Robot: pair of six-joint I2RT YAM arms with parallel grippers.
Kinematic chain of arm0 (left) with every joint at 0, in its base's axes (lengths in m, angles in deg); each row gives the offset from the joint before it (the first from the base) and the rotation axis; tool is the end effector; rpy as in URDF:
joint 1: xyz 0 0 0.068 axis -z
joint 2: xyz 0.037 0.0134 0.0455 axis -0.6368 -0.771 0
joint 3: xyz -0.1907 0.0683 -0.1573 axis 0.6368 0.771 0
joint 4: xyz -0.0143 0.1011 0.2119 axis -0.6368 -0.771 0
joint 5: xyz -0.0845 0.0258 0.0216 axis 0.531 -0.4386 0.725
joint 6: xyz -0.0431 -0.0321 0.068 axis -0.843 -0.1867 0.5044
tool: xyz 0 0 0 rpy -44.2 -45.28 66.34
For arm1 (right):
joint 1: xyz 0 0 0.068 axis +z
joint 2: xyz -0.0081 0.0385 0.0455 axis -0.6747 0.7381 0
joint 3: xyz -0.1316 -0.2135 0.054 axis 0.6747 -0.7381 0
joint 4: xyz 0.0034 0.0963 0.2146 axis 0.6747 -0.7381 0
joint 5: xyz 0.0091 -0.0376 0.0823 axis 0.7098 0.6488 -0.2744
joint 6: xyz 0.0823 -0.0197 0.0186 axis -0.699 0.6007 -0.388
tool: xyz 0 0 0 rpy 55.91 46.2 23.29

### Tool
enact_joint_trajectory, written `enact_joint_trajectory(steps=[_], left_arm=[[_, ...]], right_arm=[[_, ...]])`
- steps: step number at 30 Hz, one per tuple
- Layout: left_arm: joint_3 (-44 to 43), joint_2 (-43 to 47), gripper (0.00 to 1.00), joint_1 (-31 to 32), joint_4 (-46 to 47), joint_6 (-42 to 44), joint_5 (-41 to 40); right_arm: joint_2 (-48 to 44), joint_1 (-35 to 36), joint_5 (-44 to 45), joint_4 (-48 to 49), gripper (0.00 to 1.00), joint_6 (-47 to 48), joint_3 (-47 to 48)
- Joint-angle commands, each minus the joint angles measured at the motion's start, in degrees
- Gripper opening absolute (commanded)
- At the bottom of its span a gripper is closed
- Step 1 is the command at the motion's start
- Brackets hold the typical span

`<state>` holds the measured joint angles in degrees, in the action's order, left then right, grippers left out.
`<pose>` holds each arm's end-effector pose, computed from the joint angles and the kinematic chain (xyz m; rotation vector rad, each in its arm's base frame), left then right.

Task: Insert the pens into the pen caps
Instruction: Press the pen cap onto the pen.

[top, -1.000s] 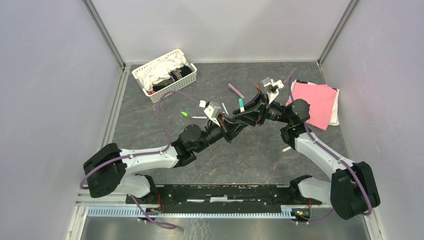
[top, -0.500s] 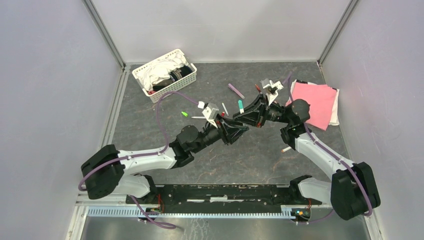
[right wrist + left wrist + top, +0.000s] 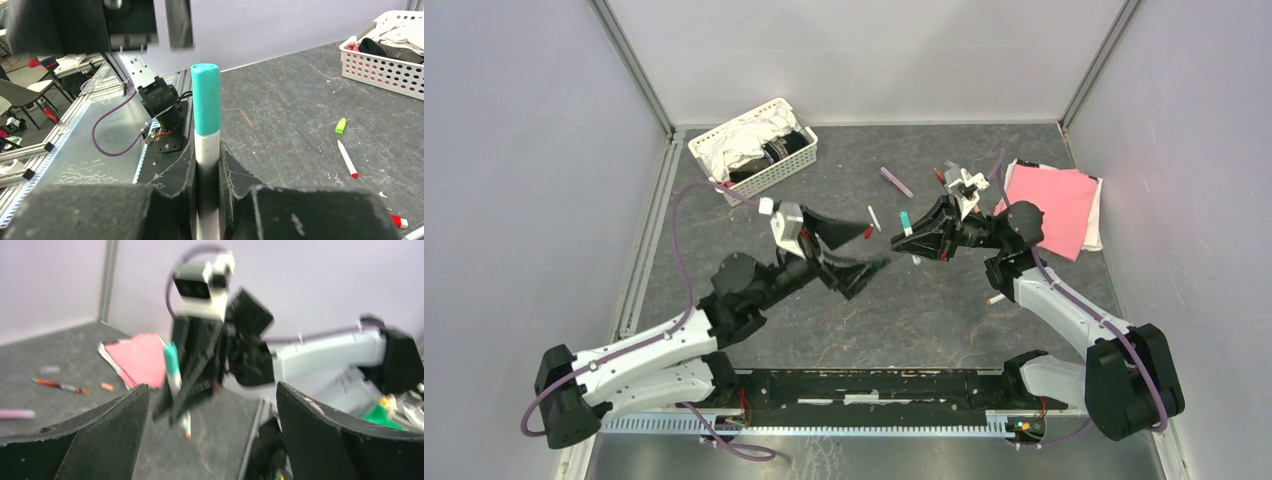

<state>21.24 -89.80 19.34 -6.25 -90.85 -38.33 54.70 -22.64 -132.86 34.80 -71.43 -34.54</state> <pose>0.1130 -0.1992 0.3472 0.4820 1.2557 -1.2828 0.2006 0.1469 0.3120 -0.9177 1.3453 1.4941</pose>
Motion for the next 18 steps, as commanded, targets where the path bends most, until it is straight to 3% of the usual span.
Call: enact_joint_trajectory(steps=[1,5,18], left_arm=[[-11.68,-5.33,0.98,-6.62,-10.05,-1.36,4.37],[-17.99,-12.4,0.93,-9.49,-8.42,-5.99,12.2],[-21.33,-20.38,0.7,-9.54,-3.52,-7.67,14.91]], right_arm=[[-0.97,0.68,-1.24,0.72,0.0,2.96,-0.29],[-0.87,1.08,-1.55,0.43,0.0,3.37,-0.2],[0.07,1.37,-0.89,0.25,0.0,2.47,0.11]])
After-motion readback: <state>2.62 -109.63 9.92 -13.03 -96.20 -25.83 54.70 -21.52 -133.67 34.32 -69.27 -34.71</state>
